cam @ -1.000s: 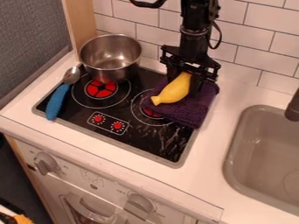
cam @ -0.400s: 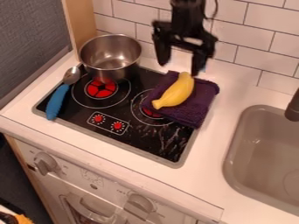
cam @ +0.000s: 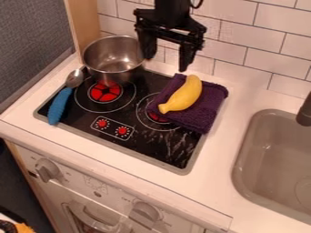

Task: Put the banana to the top of the towel

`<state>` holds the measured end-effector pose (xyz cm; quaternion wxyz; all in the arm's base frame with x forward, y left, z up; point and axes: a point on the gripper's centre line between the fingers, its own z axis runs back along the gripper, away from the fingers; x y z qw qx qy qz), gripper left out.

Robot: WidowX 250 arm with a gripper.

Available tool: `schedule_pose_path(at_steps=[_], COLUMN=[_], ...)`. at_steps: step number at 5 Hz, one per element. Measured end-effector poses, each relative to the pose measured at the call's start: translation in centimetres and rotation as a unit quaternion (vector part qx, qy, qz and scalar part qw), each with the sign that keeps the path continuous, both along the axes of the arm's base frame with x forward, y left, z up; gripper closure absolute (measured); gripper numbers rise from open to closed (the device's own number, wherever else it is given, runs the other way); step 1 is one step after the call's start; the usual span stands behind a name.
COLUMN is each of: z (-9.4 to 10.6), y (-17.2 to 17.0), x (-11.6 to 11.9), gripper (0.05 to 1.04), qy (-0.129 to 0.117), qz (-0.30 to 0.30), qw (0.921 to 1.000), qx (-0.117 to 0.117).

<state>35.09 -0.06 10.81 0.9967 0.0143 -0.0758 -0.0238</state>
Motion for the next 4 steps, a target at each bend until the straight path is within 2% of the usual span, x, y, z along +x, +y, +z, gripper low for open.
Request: schedule_pose_path(at_steps=[4], z=[0.00], y=[0.08], x=[0.00], gripper=[0.082], qy=[0.000], qz=[0.001], qw=[1.0000], qx=[0.001])
